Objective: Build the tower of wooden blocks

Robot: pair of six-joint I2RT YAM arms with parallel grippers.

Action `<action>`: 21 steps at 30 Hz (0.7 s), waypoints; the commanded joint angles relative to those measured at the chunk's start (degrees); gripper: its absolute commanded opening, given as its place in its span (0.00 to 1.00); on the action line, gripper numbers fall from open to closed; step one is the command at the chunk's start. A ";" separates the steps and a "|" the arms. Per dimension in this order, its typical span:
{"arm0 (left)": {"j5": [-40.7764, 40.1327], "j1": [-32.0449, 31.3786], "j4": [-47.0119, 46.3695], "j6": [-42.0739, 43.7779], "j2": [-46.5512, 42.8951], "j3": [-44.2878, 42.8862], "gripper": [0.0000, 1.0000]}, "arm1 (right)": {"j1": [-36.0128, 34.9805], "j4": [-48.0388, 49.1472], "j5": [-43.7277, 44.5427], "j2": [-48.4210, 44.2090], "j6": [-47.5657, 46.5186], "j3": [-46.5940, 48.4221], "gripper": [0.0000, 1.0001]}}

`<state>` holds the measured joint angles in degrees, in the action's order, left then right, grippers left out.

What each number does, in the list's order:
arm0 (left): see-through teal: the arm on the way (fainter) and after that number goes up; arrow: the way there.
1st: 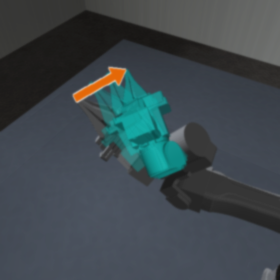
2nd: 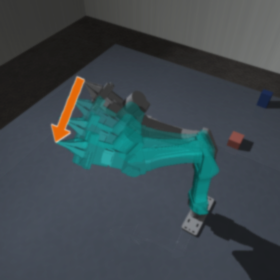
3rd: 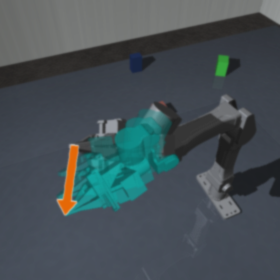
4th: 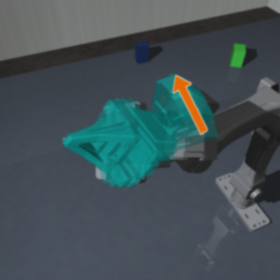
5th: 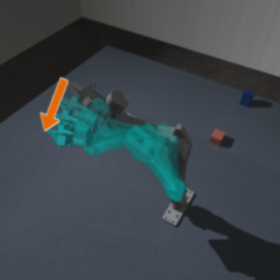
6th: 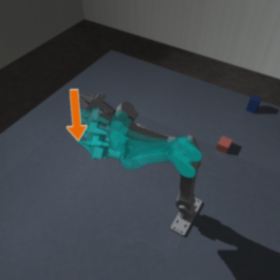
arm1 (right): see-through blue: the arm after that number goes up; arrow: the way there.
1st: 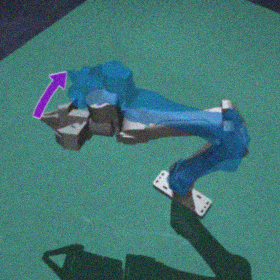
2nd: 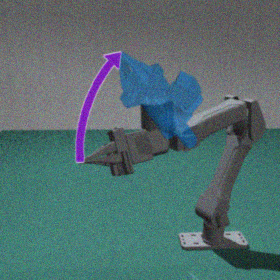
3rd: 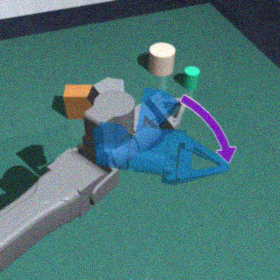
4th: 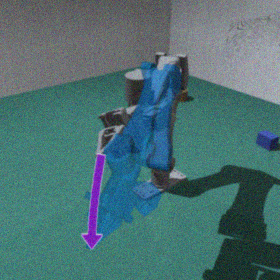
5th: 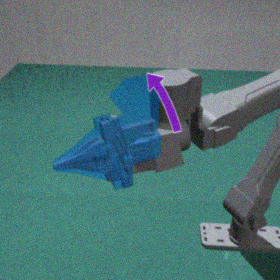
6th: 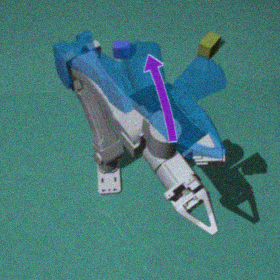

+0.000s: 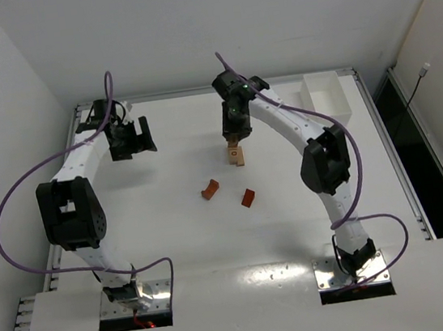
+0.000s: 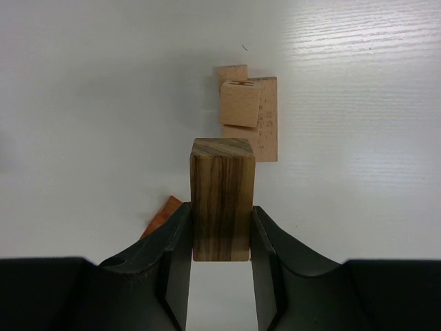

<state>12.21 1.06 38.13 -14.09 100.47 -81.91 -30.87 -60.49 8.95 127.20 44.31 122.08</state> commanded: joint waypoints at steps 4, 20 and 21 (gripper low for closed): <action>0.01 -0.36 0.10 -1.12 0.87 -2.46 0.87 | 0.20 -0.07 0.72 2.87 2.27 0.35 0.00; 0.54 -0.36 0.10 -1.12 3.07 -4.04 0.87 | 1.25 0.99 0.01 7.45 0.69 0.87 0.02; 0.54 -0.36 0.10 -1.12 3.07 -4.05 0.87 | 1.25 0.99 0.01 7.45 0.69 0.88 0.08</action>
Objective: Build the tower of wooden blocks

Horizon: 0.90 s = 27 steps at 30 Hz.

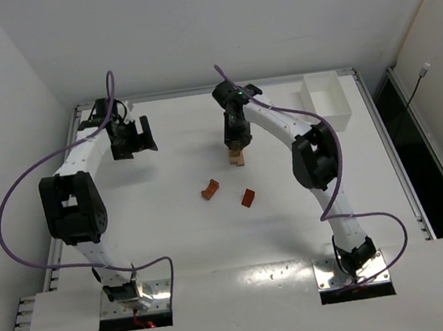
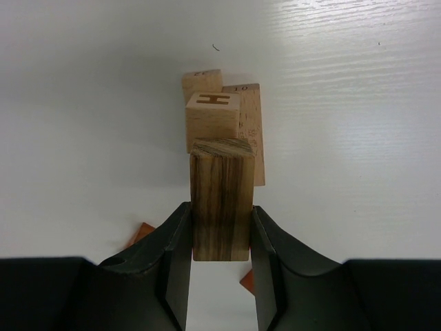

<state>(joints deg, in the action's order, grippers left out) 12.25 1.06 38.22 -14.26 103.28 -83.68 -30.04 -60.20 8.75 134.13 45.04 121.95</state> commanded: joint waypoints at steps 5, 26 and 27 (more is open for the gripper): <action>0.49 -0.36 0.02 -0.94 0.78 -2.28 0.87 | 0.42 1.84 -0.49 1.05 -1.18 1.01 0.10; 2.69 0.17 0.54 -0.42 1.83 -1.75 0.87 | 0.42 7.54 -1.72 -1.39 -4.69 -1.16 0.00; 2.69 0.17 0.54 -0.42 1.83 -1.75 0.87 | 0.42 8.78 -1.72 -2.19 -4.69 -2.58 0.00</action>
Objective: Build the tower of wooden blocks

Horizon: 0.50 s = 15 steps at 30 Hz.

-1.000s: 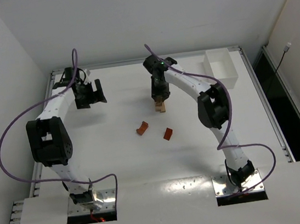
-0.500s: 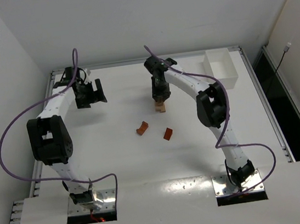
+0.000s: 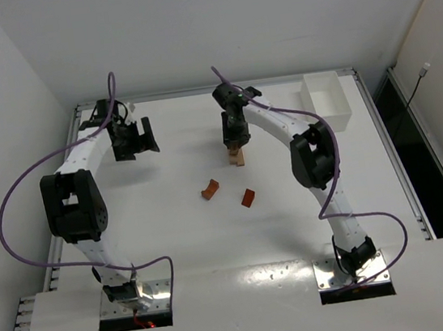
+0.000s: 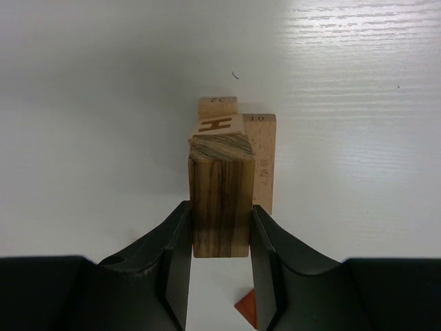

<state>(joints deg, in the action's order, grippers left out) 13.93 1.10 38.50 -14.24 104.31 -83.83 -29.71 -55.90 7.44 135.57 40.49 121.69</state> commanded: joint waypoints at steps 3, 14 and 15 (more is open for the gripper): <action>1.53 0.13 0.26 -0.44 0.80 -1.60 0.87 | 0.10 5.98 -0.94 -4.17 -0.15 -4.09 0.00; 2.06 0.13 0.26 -0.44 1.33 -1.60 0.87 | 0.62 5.98 -2.87 -3.64 -1.99 -5.76 0.36; 2.06 0.13 0.26 -0.44 1.33 -1.60 0.87 | 0.62 5.98 -2.87 -3.64 -1.99 -5.76 0.41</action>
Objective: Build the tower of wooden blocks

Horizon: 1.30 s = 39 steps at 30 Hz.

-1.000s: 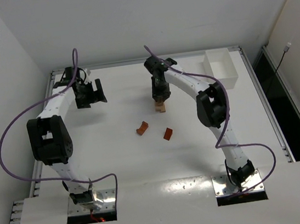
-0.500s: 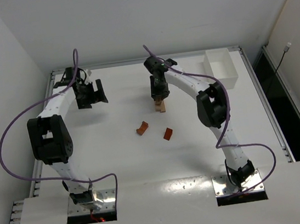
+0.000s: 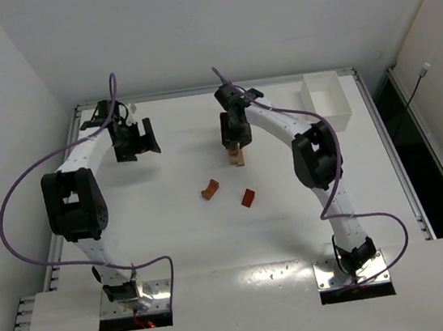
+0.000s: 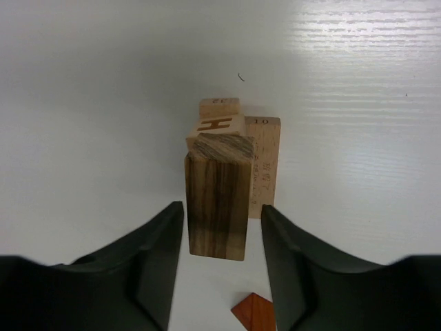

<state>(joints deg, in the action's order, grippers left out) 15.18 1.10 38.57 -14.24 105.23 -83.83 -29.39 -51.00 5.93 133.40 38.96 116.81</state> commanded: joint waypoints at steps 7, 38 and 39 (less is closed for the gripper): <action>0.82 0.13 0.19 0.09 0.41 -1.60 0.87 | 0.29 1.78 -1.97 -2.09 -2.39 -2.02 0.73; -14.12 -34.59 -2.17 11.95 -3.99 14.05 0.69 | 22.00 22.79 -0.74 -56.23 -34.13 -40.61 0.87; -12.65 -34.59 -2.18 11.95 -3.20 13.35 0.69 | 22.00 22.79 -0.75 -56.24 -34.13 -41.48 0.87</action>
<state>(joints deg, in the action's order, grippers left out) 1.06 -32.80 38.06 -1.43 101.27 -68.71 -8.10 -29.76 5.80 80.93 5.78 76.29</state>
